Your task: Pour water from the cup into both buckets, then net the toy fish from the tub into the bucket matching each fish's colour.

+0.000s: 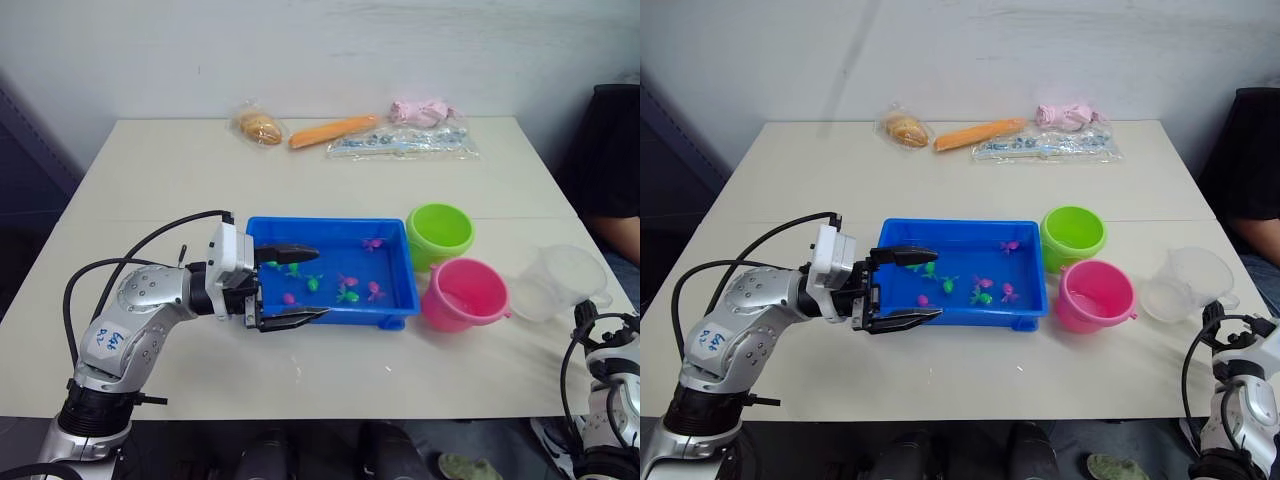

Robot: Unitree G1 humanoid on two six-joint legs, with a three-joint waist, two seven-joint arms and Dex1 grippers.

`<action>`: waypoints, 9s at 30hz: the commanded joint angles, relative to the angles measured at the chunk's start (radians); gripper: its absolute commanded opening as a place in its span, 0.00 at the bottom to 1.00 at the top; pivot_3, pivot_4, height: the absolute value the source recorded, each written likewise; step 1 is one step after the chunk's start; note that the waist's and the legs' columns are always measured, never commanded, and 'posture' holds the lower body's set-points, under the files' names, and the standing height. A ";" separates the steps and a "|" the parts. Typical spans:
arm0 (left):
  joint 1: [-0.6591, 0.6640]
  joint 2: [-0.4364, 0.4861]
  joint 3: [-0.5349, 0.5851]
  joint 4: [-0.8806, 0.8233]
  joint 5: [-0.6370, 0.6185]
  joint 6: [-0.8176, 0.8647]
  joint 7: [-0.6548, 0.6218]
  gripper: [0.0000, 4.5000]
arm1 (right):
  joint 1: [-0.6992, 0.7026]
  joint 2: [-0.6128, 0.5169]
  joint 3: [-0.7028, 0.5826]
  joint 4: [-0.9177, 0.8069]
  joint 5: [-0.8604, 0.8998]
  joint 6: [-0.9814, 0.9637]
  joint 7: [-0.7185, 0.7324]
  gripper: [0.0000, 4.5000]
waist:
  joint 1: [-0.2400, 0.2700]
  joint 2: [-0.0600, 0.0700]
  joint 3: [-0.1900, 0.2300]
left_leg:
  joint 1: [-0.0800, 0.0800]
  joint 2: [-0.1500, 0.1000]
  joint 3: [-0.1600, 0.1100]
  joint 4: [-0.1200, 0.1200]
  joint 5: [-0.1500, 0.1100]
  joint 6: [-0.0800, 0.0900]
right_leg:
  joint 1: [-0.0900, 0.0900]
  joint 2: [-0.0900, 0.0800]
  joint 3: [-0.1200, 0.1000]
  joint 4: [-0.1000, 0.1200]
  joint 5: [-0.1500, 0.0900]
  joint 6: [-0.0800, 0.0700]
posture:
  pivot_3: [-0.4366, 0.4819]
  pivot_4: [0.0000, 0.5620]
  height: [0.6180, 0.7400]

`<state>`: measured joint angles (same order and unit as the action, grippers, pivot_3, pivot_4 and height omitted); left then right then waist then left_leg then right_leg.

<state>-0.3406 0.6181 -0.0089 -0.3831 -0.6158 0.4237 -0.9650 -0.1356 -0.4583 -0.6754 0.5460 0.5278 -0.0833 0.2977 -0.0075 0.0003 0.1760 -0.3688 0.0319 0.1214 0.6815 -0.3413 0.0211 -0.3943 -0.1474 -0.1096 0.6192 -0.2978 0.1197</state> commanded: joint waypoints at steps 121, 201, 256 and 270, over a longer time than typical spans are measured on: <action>-0.051 -0.116 -0.048 0.107 0.111 -0.136 -0.049 1.00 | 0.212 -0.409 0.175 -0.633 -0.905 -0.294 -0.103 0.02 | 0.005 0.002 0.005 | -0.003 0.000 0.000 -0.001 0.000 0.000 | 0.001 0.001 -0.002 -0.007 0.001 0.003 | 0.48 0.27 1.00; -0.053 -0.144 0.009 0.084 0.075 -0.099 0.064 1.00 | -0.492 -0.509 0.656 -0.183 -1.091 -0.246 -0.230 0.02 | 0.001 0.002 0.005 | -0.005 0.000 0.000 0.000 0.001 0.000 | 0.000 0.001 -0.004 -0.005 0.002 0.004 | 0.48 0.27 1.00; -0.086 -0.138 0.022 0.071 0.011 -0.046 0.044 1.00 | -0.328 -0.286 0.190 -0.335 -0.174 0.231 0.012 0.02 | 0.008 0.002 0.006 | -0.006 0.000 -0.003 0.001 0.002 0.000 | 0.002 0.001 -0.005 -0.005 0.003 0.005 | 0.48 0.27 1.00; -0.098 -0.138 -0.031 0.028 -0.038 0.019 -0.011 1.00 | -0.095 -0.154 0.029 -0.375 -0.074 0.395 -0.058 0.02 | 0.002 0.002 0.005 | -0.005 -0.001 -0.001 0.000 0.001 0.001 | 0.001 0.001 -0.003 -0.005 0.003 0.005 | 0.48 0.27 1.00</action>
<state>-0.4278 0.4802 -0.0421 -0.3163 -0.6296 0.4418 -0.9788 -0.2237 -0.6036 -0.6323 0.1909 0.4604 0.3513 0.2484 -0.0054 0.0026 0.1812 -0.3735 0.0313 0.1212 0.6818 -0.3399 0.0218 -0.3936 -0.1459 -0.1126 0.6149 -0.2951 0.1245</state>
